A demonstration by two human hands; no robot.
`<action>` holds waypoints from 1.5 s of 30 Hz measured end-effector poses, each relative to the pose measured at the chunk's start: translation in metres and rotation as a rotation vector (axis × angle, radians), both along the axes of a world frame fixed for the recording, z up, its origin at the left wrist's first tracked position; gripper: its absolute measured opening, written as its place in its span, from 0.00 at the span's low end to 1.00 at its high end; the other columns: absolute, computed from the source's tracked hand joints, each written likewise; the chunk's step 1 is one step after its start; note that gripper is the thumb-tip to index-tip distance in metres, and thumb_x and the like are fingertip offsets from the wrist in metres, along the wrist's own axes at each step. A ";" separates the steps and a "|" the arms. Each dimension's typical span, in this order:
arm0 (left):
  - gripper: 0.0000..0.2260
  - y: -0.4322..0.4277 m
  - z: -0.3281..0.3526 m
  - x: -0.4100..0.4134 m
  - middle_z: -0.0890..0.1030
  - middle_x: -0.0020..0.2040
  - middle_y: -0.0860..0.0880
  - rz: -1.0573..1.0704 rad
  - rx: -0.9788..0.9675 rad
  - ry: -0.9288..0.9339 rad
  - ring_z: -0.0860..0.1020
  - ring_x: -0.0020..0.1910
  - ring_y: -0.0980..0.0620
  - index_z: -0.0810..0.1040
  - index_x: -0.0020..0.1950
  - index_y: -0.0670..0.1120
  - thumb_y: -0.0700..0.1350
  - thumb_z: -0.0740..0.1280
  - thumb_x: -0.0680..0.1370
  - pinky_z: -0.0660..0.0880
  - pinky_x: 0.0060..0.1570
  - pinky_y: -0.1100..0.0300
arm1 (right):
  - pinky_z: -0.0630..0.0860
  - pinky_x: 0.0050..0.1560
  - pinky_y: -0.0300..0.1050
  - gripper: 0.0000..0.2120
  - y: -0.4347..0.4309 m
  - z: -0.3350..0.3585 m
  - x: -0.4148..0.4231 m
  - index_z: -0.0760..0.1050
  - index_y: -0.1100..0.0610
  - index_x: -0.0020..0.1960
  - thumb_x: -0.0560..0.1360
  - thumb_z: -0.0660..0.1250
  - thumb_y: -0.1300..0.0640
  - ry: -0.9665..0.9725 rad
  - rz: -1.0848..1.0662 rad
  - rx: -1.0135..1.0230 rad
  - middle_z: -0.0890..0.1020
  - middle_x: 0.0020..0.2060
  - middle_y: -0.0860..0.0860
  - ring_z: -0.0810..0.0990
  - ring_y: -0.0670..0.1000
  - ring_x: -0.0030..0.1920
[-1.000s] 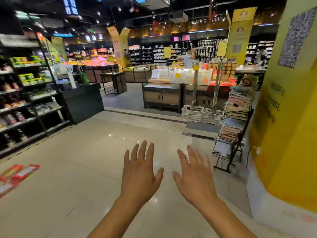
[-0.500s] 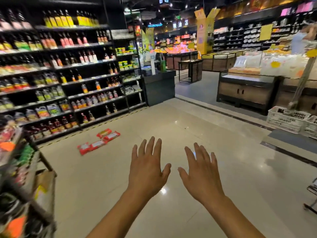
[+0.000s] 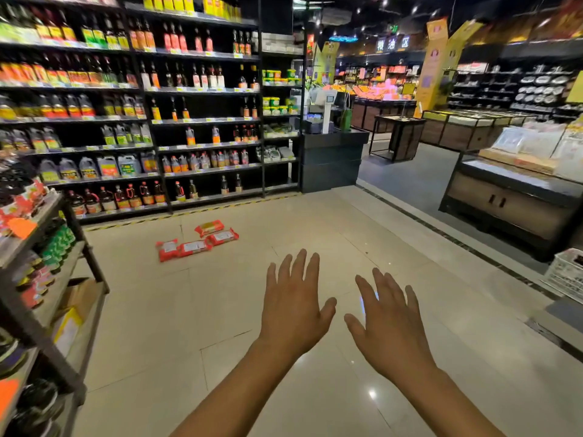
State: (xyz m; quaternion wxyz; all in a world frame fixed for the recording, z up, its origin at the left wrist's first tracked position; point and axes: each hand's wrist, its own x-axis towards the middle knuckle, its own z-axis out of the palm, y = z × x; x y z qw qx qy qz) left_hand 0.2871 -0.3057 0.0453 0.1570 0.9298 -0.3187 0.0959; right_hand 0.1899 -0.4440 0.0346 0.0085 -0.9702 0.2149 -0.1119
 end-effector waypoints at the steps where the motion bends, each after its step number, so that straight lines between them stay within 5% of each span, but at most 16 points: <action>1: 0.36 -0.005 0.000 0.016 0.45 0.86 0.49 0.001 -0.010 -0.004 0.46 0.84 0.44 0.44 0.85 0.52 0.65 0.55 0.83 0.40 0.80 0.44 | 0.55 0.76 0.62 0.33 -0.005 0.001 0.017 0.68 0.52 0.78 0.78 0.68 0.39 0.003 0.001 -0.008 0.66 0.78 0.58 0.65 0.60 0.78; 6: 0.36 -0.009 -0.002 0.091 0.45 0.86 0.48 0.048 -0.016 0.000 0.46 0.84 0.44 0.44 0.85 0.52 0.65 0.54 0.84 0.40 0.81 0.45 | 0.46 0.79 0.58 0.33 -0.016 0.002 0.096 0.59 0.51 0.82 0.81 0.61 0.40 -0.028 0.071 0.014 0.58 0.81 0.56 0.55 0.58 0.82; 11: 0.36 -0.009 -0.008 0.141 0.46 0.86 0.48 0.109 -0.012 0.038 0.46 0.84 0.45 0.44 0.85 0.52 0.64 0.54 0.84 0.40 0.81 0.45 | 0.56 0.77 0.62 0.32 -0.025 -0.005 0.160 0.67 0.53 0.78 0.78 0.67 0.41 -0.038 0.104 0.011 0.66 0.78 0.59 0.64 0.61 0.78; 19: 0.36 -0.028 -0.022 0.236 0.45 0.86 0.49 0.251 0.053 0.036 0.46 0.84 0.45 0.44 0.85 0.52 0.65 0.54 0.84 0.40 0.80 0.45 | 0.68 0.70 0.68 0.32 -0.055 -0.021 0.275 0.74 0.55 0.73 0.74 0.62 0.40 -0.018 0.233 0.057 0.74 0.72 0.61 0.73 0.63 0.72; 23: 0.36 -0.047 -0.020 0.300 0.48 0.86 0.49 0.357 0.074 -0.012 0.47 0.84 0.46 0.46 0.85 0.52 0.66 0.55 0.83 0.43 0.81 0.44 | 0.44 0.80 0.60 0.32 -0.082 -0.012 0.352 0.49 0.49 0.83 0.84 0.52 0.39 0.063 0.339 0.115 0.49 0.83 0.55 0.48 0.57 0.83; 25: 0.36 -0.060 -0.014 0.332 0.49 0.85 0.48 0.402 0.076 -0.030 0.48 0.84 0.46 0.47 0.85 0.51 0.65 0.55 0.83 0.44 0.82 0.44 | 0.40 0.80 0.58 0.33 -0.101 -0.006 0.390 0.44 0.48 0.83 0.84 0.51 0.38 0.057 0.371 0.142 0.45 0.83 0.54 0.43 0.56 0.83; 45: 0.37 -0.158 -0.056 0.607 0.53 0.85 0.48 0.601 0.106 0.059 0.51 0.84 0.45 0.48 0.85 0.50 0.64 0.58 0.82 0.45 0.81 0.46 | 0.40 0.80 0.57 0.33 -0.205 -0.035 0.714 0.45 0.48 0.83 0.84 0.53 0.39 0.187 0.574 0.214 0.46 0.83 0.52 0.44 0.54 0.82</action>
